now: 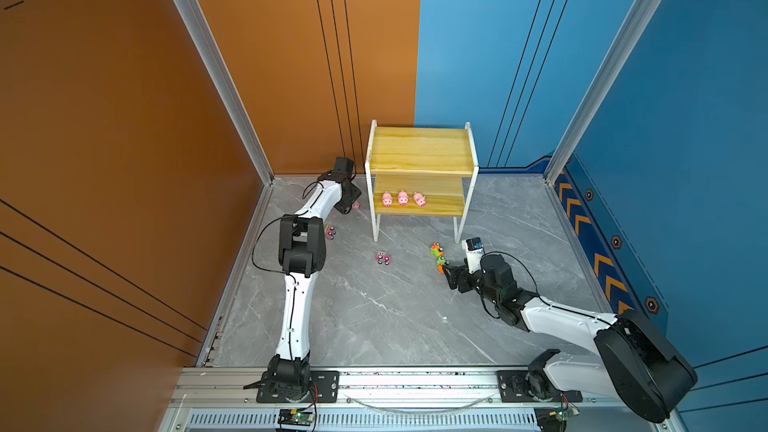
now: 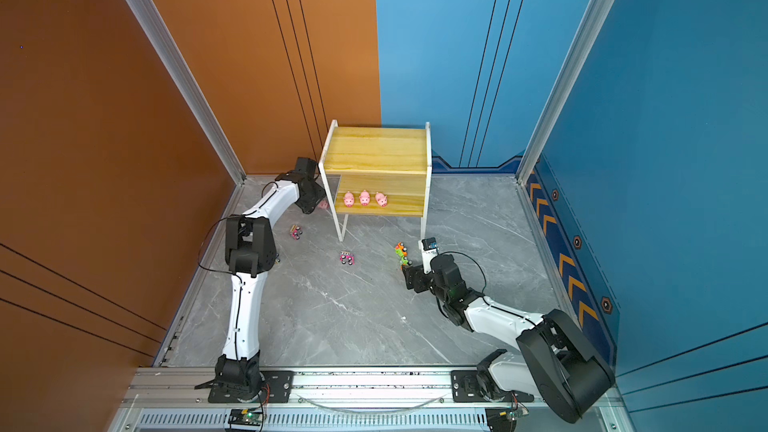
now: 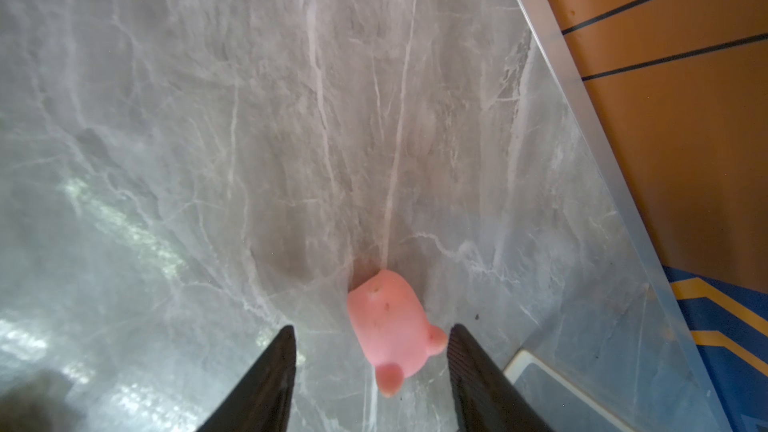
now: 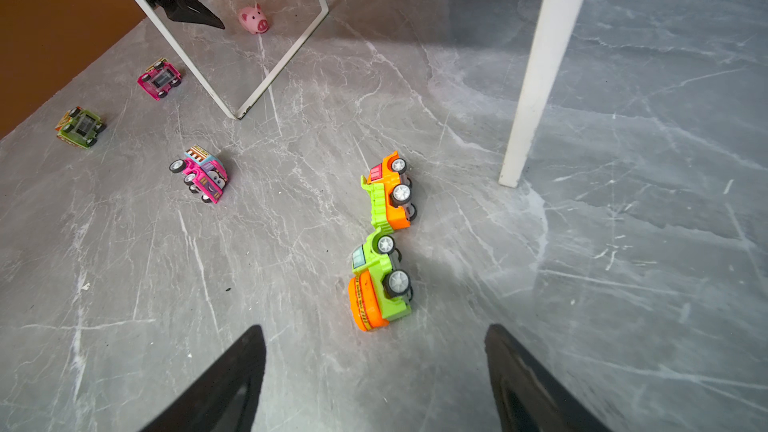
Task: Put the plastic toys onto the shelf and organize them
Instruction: 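Lower the left gripper over the pig and close on it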
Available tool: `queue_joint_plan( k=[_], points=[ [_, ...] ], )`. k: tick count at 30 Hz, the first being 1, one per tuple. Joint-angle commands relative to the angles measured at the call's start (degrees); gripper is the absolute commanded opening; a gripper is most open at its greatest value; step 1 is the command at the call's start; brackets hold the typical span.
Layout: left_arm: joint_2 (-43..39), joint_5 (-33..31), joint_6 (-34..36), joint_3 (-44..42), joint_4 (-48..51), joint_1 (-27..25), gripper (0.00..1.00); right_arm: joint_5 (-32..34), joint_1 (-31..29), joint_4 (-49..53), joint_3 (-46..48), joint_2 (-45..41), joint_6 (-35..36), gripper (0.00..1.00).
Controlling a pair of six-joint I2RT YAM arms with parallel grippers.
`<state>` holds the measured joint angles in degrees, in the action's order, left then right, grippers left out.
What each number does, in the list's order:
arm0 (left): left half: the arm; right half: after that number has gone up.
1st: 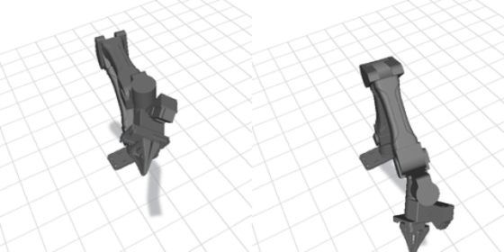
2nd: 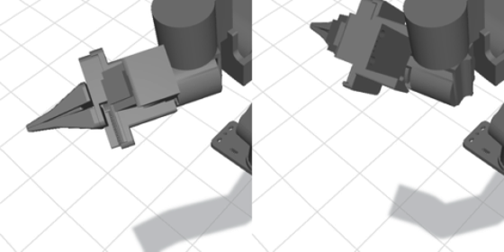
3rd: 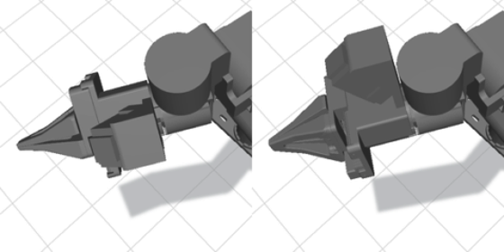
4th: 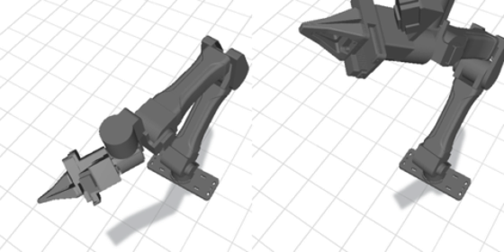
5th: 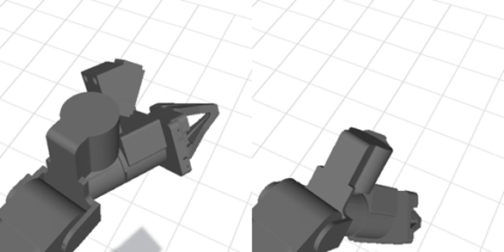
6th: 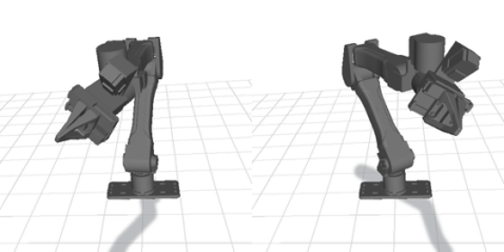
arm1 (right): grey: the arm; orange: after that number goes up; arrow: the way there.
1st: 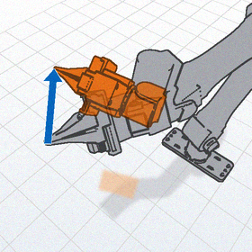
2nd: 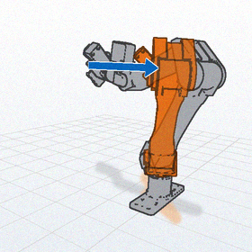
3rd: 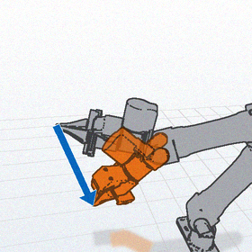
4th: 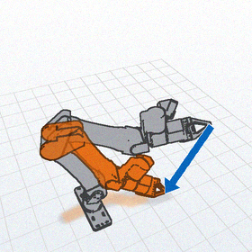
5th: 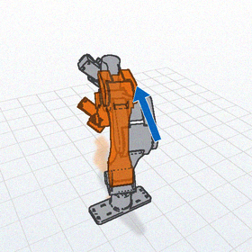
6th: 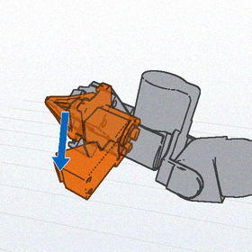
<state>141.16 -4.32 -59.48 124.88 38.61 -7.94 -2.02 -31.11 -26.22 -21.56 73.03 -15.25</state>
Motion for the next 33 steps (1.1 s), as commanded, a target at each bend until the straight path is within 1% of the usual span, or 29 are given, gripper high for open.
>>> queue_joint_plan(
  k=[1, 8, 14, 21, 28, 31, 33],
  points=[
    [2.0, -0.3, -1.3, 2.0, 1.3, 0.0, 0.60, -1.1, 0.4, -0.5, -1.4, 0.4, -0.6, 0.83],
    [3.3, -0.3, -2.0, 2.4, 1.3, -0.1, 0.58, -1.1, 0.5, -0.5, -1.7, 1.4, -0.7, 0.83],
    [4.2, -0.3, -2.7, 1.9, 1.4, -0.1, 0.53, -1.2, 0.7, -0.6, -1.8, 2.1, -0.7, 0.83],
    [5.2, 0.0, -3.3, 2.0, 1.3, -0.4, 0.43, -1.2, 1.1, -0.8, -1.5, 2.2, -0.8, 0.83],
    [5.7, 0.9, -2.3, 3.4, 1.3, -0.2, 0.28, -1.2, 1.2, -0.8, -1.5, 2.2, -0.9, 0.83],
    [5.1, 1.1, -1.5, 3.3, 1.3, 0.0, 0.22, -1.2, 1.2, -0.9, -1.6, 2.4, -0.8, 0.83],
    [4.4, 1.6, -0.4, 3.2, 1.2, 0.3, 0.21, -1.2, 1.2, -1.0, -1.6, 2.4, -0.8, 0.83]
  ],
)
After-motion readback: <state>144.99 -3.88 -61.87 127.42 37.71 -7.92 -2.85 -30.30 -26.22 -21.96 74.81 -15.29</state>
